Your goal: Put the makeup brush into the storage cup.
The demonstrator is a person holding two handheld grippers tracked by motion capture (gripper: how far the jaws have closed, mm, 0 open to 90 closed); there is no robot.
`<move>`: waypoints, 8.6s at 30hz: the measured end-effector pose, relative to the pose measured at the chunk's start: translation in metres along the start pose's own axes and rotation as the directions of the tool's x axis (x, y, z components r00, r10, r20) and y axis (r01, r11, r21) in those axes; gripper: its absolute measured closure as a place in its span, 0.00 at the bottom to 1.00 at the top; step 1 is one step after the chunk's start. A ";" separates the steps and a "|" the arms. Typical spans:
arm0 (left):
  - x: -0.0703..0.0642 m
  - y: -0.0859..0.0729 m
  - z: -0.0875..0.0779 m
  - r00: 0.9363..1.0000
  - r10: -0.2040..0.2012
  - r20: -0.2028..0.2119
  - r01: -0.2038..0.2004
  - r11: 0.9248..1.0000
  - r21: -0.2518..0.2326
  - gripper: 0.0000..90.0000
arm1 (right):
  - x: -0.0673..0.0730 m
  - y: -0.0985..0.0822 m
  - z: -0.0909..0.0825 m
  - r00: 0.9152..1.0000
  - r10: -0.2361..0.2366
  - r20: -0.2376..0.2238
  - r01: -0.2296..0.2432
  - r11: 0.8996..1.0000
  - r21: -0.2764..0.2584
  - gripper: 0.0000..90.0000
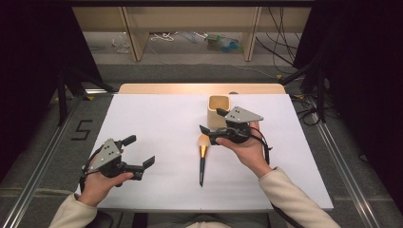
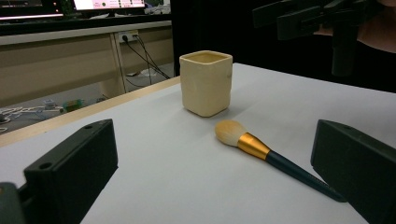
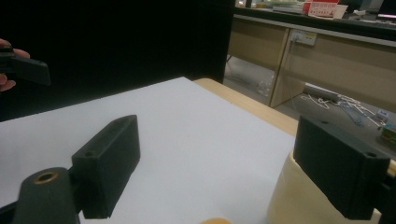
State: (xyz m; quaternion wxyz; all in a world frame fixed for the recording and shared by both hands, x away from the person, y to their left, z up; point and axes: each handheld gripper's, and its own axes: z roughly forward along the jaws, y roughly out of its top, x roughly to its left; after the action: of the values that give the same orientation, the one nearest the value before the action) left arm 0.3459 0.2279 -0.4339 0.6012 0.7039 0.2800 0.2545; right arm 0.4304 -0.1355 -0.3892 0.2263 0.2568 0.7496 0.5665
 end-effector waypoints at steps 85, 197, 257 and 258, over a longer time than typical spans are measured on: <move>-0.001 -0.002 0.001 1.000 -0.012 0.009 0.012 1.000 0.018 0.02 | 0.006 -0.022 0.080 0.953 0.237 0.187 -0.281 0.469 0.837 0.29; 0.000 -0.002 0.001 1.000 -0.013 0.007 0.013 1.000 0.023 0.04 | 0.002 -0.010 0.073 0.984 0.179 0.022 -0.121 0.566 0.815 0.74; 0.000 -0.003 0.001 1.000 -0.019 0.003 0.018 1.000 0.025 0.04 | -0.016 0.009 0.036 0.977 0.211 -0.001 -0.176 0.819 0.546 0.74; 0.000 -0.003 0.001 1.000 -0.019 0.003 0.019 1.000 0.024 0.04 | -0.016 0.010 0.035 0.978 0.208 0.008 -0.178 0.818 0.546 0.74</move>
State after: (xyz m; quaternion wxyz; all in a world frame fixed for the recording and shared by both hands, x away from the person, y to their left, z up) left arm 0.3470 0.2275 -0.4368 0.5955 0.7088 0.2885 0.2442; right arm 0.4662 -0.1175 -0.3882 0.0661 0.3702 0.8552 0.3566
